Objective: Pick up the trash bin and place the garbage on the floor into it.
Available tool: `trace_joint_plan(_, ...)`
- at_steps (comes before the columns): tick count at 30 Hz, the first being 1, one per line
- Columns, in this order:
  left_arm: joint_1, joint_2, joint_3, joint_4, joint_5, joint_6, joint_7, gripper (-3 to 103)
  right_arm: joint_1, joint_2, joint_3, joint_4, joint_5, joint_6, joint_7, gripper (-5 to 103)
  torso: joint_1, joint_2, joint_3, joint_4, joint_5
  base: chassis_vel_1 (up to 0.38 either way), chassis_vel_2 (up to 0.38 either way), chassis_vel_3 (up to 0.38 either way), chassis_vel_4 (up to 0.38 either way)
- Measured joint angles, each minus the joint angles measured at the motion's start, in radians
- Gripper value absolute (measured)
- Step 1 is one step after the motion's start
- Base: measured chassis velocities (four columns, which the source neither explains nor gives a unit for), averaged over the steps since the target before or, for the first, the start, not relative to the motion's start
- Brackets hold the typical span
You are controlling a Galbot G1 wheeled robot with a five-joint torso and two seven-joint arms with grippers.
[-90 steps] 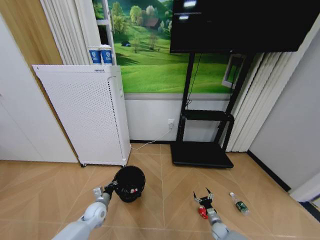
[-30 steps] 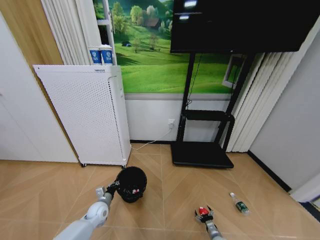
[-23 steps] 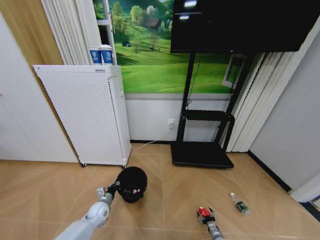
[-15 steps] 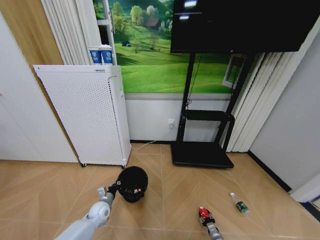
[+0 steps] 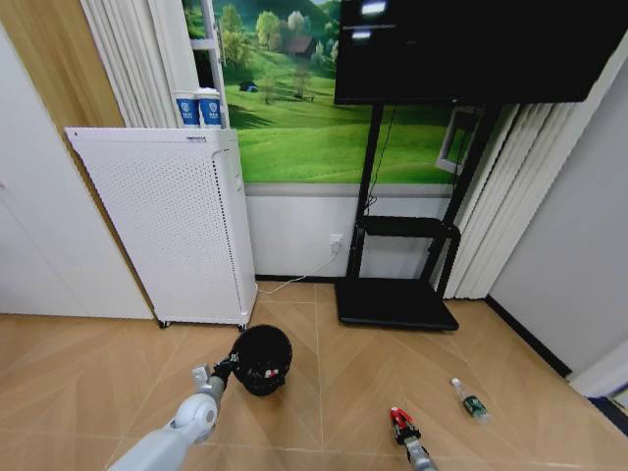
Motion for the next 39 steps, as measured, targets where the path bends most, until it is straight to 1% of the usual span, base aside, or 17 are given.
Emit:
trace_joint_plan(2, -0.002, 0.000, 0.002, 0.001, -0.001, 0.000, 0.000, 7, -0.001, 0.000, 0.002, 0.000, 0.000, 0.002, -0.002, 12, 0.000, 0.000, 0.000, 0.0000, 0.0000, 0.000, 0.000, 0.000, 0.000)
trace_joint_plan(4, -0.007, -0.002, 0.005, 0.003, -0.003, 0.000, 0.000, 7, -0.002, -0.005, 0.006, 0.005, 0.001, 0.005, -0.004, 3, 0.000, 0.000, 0.000, -0.0002, 0.0002, 0.000, 0.000, 0.000, 0.000)
trace_joint_plan(5, -0.008, -0.004, 0.007, 0.004, -0.003, 0.000, 0.000, 7, -0.002, -0.009, 0.007, 0.009, 0.002, 0.007, -0.004, 1, 0.000, 0.000, 0.000, -0.0002, 0.0000, 0.000, 0.000, 0.000, 0.000)
trace_joint_plan(19, -0.005, -0.014, 0.011, 0.004, 0.004, 0.000, -0.004, 7, -0.013, -0.046, 0.017, 0.067, 0.019, 0.046, 0.013, 0, 0.000, 0.000, 0.000, -0.0001, 0.0000, 0.000, 0.000, 0.000, 0.000)
trace_joint_plan(22, 0.000, -0.017, 0.008, 0.004, 0.009, 0.000, -0.005, 7, -0.017, -0.063, 0.026, 0.089, 0.007, 0.079, 0.032, 0, 0.000, 0.000, 0.000, -0.0001, -0.0002, 0.000, 0.000, 0.000, 0.000)
trace_joint_plan(26, 0.000, -0.019, 0.006, 0.006, 0.010, -0.001, -0.006, 7, -0.018, -0.070, 0.038, 0.087, -0.026, 0.093, 0.035, 0, 0.000, 0.000, 0.000, -0.0001, -0.0004, 0.000, 0.000, 0.000, 0.000)
trace_joint_plan(27, 0.000, -0.019, 0.006, 0.006, 0.010, -0.001, -0.006, 7, -0.019, -0.070, 0.043, 0.086, -0.033, 0.096, 0.035, 5, 0.000, 0.000, 0.000, -0.0002, -0.0003, 0.000, 0.000, 0.000, 0.000)
trace_joint_plan(29, 0.000, -0.019, 0.006, 0.006, 0.010, -0.001, -0.007, 7, -0.019, -0.069, 0.045, 0.085, -0.034, 0.097, 0.035, 5, 0.000, 0.000, 0.000, -0.0003, -0.0002, 0.000, 0.000, 0.000, 0.000)
trace_joint_plan(30, -0.001, -0.019, 0.006, 0.005, 0.011, -0.001, -0.008, 7, -0.021, -0.069, 0.045, 0.087, -0.038, 0.098, 0.035, 16, 0.000, 0.000, 0.000, -0.0001, 0.0000, 0.000, 0.000, 0.000, 0.000)
trace_joint_plan(31, -0.001, -0.019, 0.005, 0.004, 0.012, -0.001, -0.010, 7, -0.023, -0.070, 0.045, 0.088, -0.044, 0.099, 0.035, 16, 0.000, 0.000, 0.000, -0.0002, -0.0001, 0.000, 0.000, 0.000, 0.000)
trace_joint_plan(32, 0.000, -0.019, 0.006, 0.003, 0.012, -0.001, -0.010, 7, -0.024, -0.070, 0.045, 0.088, -0.045, 0.100, 0.035, 21, 0.000, 0.000, 0.000, -0.0002, -0.0002, 0.000, 0.000, 0.000, 0.000)
trace_joint_plan(33, 0.000, -0.019, 0.006, 0.003, 0.012, -0.001, -0.010, 7, -0.024, -0.070, 0.045, 0.088, -0.045, 0.100, 0.035, 21, 0.000, 0.000, 0.000, -0.0002, -0.0002, 0.000, 0.000, 0.000, 0.000)
trace_joint_plan(34, 0.000, -0.018, 0.005, 0.001, 0.012, -0.001, -0.013, 7, -0.026, -0.068, 0.045, 0.088, -0.051, 0.104, 0.035, 32, 0.000, 0.000, 0.000, -0.0002, -0.0004, 0.000, 0.000, 0.000, 0.000)
trace_joint_plan(35, 0.000, -0.018, 0.005, 0.001, 0.012, -0.001, -0.013, 7, -0.026, -0.068, 0.045, 0.088, -0.051, 0.104, 0.035, 32, 0.000, 0.000, 0.000, -0.0002, -0.0004, 0.000, 0.000, 0.000, 0.000)
trace_joint_plan(36, 0.000, -0.015, 0.005, -0.003, 0.012, -0.001, -0.015, 7, -0.029, -0.067, 0.046, 0.089, -0.055, 0.106, 0.035, 37, 0.000, 0.000, 0.000, -0.0001, 0.0000, 0.000, 0.000, 0.000, 0.000)
trace_joint_plan(37, 0.000, -0.015, 0.005, -0.003, 0.012, -0.001, -0.015, 7, -0.029, -0.067, 0.046, 0.089, -0.055, 0.106, 0.035, 37, 0.000, 0.000, 0.000, -0.0001, 0.0000, 0.000, 0.000, 0.000, 0.000)
trace_joint_plan(39, -0.002, -0.009, 0.003, -0.007, 0.009, -0.001, -0.017, 7, -0.033, -0.073, 0.046, 0.081, -0.064, 0.107, 0.035, 48, 0.000, 0.000, 0.000, 0.0000, -0.0003, 0.000, 0.000, 0.000, 0.000)
